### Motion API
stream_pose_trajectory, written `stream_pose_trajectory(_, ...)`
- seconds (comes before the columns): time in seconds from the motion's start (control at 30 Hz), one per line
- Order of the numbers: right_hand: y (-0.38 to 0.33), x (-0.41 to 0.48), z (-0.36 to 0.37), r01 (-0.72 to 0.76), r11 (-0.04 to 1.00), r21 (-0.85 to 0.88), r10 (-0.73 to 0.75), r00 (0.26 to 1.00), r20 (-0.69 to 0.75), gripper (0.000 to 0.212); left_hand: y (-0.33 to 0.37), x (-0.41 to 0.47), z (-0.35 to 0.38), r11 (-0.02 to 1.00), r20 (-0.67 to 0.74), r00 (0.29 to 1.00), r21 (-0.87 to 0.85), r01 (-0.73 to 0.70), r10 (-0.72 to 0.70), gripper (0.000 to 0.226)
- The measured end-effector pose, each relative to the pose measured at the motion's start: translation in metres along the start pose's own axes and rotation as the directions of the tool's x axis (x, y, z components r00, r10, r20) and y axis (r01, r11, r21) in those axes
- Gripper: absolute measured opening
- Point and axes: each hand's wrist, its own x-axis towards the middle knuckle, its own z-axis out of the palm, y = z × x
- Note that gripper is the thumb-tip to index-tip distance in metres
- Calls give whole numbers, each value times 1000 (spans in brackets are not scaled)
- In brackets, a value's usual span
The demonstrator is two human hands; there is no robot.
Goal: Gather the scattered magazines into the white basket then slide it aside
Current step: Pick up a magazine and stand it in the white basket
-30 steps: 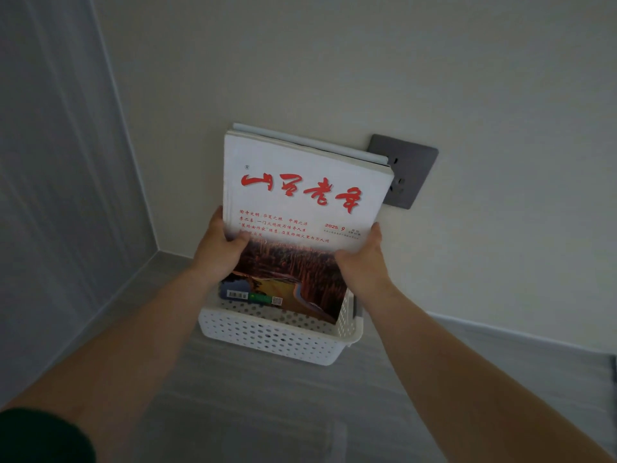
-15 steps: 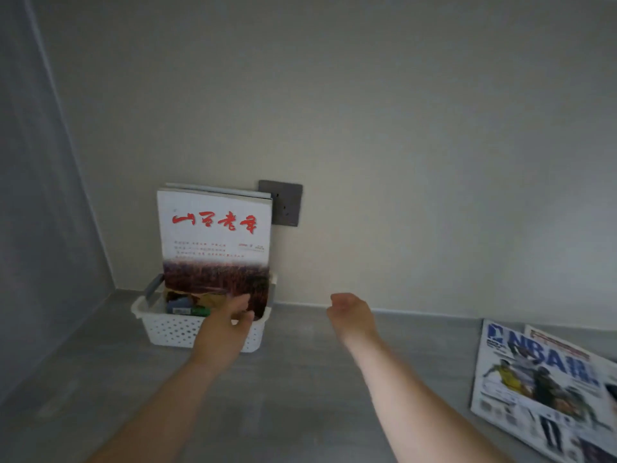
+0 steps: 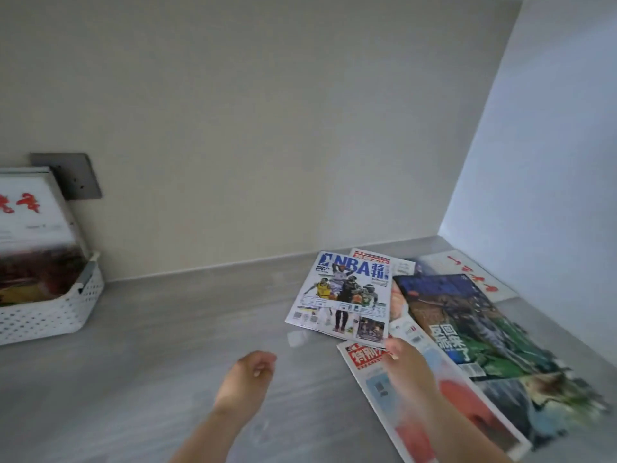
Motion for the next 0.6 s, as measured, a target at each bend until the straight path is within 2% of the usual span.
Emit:
stream_pose_trajectory(0.1,59,0,-18,-44,992,-115,40,998,-39,40,7,-10,47,999,83,996,29,33,-36,18)
stream_pose_trajectory(0.17,83,2,-23,-9,967,-255,-9,998,-67,44,9,-9,69,997,118,992,62,44,-51,21)
stream_pose_trajectory(0.27,106,1,-16,46,905,-423,-57,998,-13,52,10,-1,88,988,133,989,146,44,-64,24)
stream_pose_trajectory(0.47,120,6,-1,83,865,-495,-127,990,-54,57,22,50,99,935,14,1000,354,4,-10,37)
stream_pose_trajectory(0.6,124,8,2,93,857,-507,-130,991,-38,59,33,96,95,932,-100,987,329,150,-124,49)
